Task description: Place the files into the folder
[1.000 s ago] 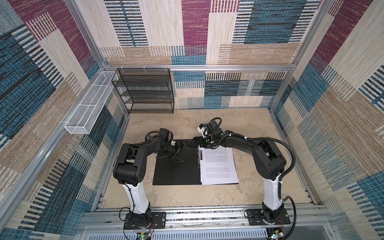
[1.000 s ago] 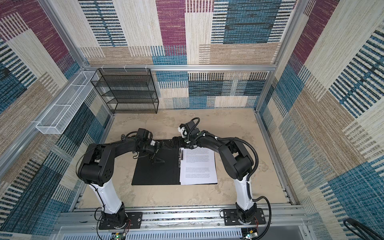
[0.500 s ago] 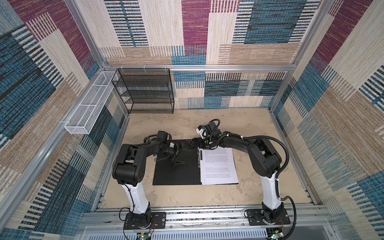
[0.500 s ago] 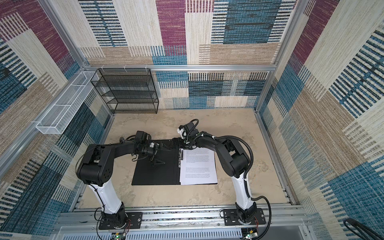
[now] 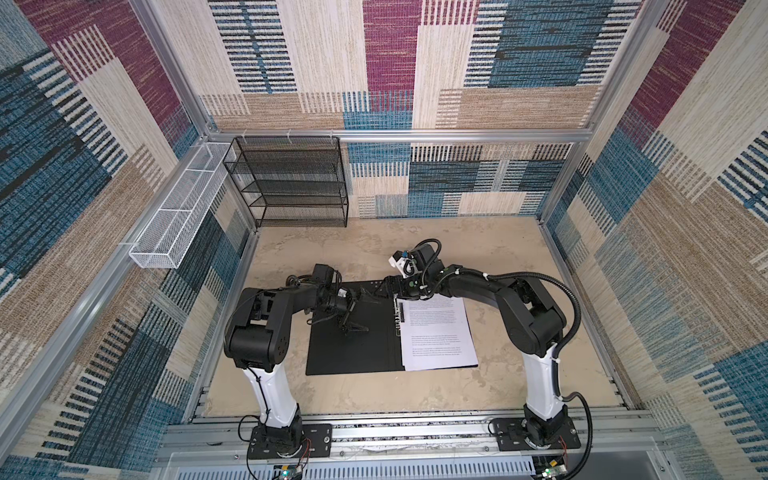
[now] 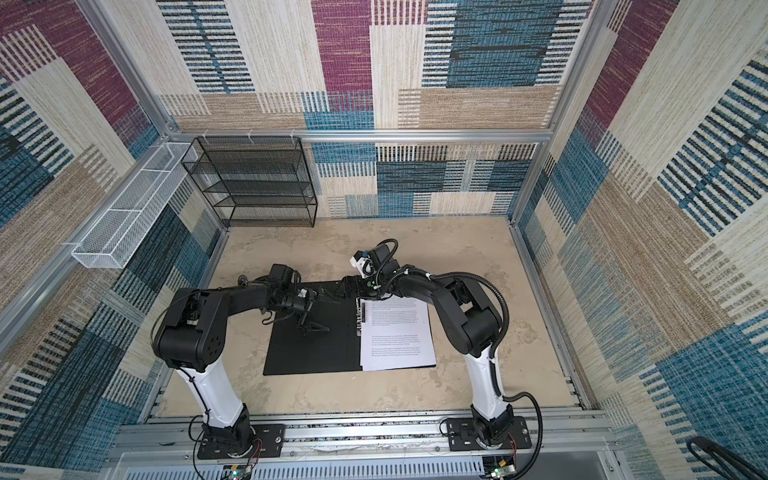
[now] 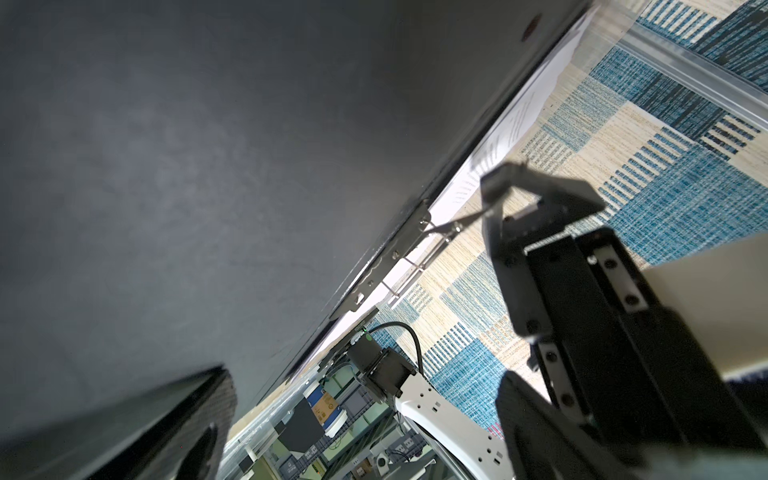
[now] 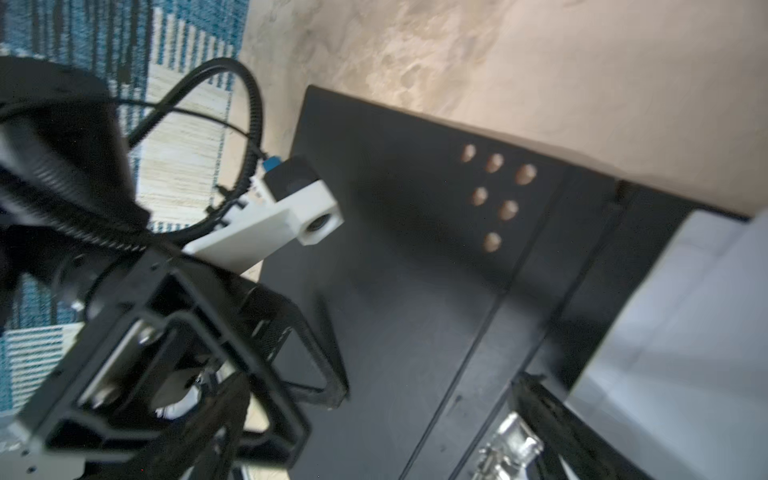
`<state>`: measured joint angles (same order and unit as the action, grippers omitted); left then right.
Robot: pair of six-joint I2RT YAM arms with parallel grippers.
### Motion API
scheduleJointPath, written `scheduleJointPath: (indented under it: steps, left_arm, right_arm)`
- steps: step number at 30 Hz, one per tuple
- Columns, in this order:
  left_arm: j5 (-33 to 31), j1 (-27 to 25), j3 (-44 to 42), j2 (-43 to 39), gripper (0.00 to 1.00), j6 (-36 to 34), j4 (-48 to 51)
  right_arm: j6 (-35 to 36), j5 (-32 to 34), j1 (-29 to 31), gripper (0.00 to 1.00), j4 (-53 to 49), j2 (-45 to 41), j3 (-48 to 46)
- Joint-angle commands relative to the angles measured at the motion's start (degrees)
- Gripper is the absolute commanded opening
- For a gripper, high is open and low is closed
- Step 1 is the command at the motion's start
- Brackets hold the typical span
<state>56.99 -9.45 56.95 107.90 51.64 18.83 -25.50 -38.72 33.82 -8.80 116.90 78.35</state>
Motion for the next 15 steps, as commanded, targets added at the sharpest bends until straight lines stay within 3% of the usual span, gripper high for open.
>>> scheduleJointPath:
  steps: [1,9,12,15]
  left_arm:
    - [-12.45,0.21,-0.52,1.17,0.99,-0.56,1.45]
    - [-12.21,0.79,-0.01,1.44,0.99,-0.38,1.81]
    - [-12.17,0.75,0.48,1.03,0.99,-0.63,1.97]
    - [-12.41,0.59,1.51,-0.89,0.97,-1.79,2.91]
  right_arm:
    - [0.18,-6.12,0.2,1.0,2.35,-2.17,-1.0]
    - [0.52,-7.24,1.57,1.0,1.57,-8.13,-6.44]
    - [1.4,-3.76,2.04,1.0,-1.5,-11.36,-7.84]
    - [1.47,4.75,2.12,1.0,-5.64,-15.55,-7.88]
